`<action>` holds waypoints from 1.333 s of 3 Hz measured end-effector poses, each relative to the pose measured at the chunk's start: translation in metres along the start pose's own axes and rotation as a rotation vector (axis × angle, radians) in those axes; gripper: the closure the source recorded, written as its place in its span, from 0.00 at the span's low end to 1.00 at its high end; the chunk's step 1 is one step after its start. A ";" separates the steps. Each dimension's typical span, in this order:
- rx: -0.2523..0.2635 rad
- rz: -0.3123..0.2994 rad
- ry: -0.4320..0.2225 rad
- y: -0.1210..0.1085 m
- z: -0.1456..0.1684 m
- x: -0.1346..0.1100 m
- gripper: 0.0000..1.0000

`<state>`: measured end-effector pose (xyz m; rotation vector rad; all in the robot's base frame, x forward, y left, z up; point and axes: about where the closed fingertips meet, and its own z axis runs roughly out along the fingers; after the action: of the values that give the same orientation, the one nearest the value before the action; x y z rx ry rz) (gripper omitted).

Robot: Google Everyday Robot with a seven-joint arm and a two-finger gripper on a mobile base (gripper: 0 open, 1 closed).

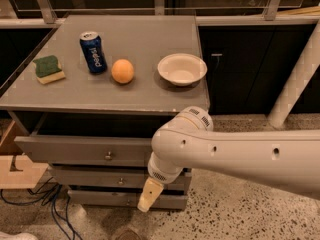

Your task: Close top drawer

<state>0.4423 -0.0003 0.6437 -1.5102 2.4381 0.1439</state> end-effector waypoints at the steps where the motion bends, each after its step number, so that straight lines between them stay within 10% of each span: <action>1: 0.000 0.000 0.000 0.000 0.000 0.000 0.16; 4: 0.029 -0.017 0.002 -0.005 -0.002 -0.013 0.84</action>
Offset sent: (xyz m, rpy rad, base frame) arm 0.0000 0.0000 0.0000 0.0000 0.0000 0.0000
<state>0.4516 0.0080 0.6491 -1.5188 2.4182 0.1029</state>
